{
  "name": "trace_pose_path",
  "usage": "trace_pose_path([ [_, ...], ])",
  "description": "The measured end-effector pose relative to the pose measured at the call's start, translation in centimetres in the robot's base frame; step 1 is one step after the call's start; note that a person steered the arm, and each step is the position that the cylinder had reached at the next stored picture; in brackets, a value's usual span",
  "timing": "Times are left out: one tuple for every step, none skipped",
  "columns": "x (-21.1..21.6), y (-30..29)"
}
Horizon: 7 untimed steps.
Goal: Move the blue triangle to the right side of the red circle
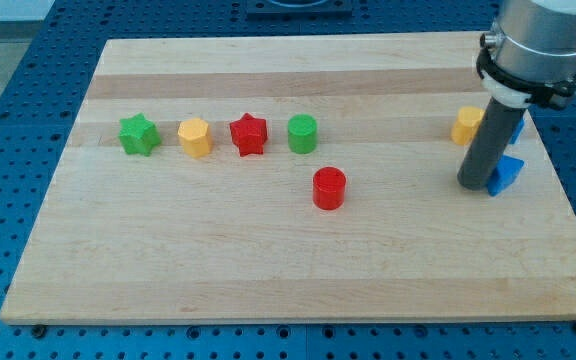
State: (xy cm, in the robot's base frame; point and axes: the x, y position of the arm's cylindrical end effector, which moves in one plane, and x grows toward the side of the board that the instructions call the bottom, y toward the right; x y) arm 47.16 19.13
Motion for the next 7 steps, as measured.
trace_pose_path([
  [-1.1, -0.5],
  [-4.1, -0.1],
  [-5.5, 2.2],
  [-3.5, 6.1],
  [0.8, 5.9],
  [2.9, -0.7],
  [3.7, -6.7],
])
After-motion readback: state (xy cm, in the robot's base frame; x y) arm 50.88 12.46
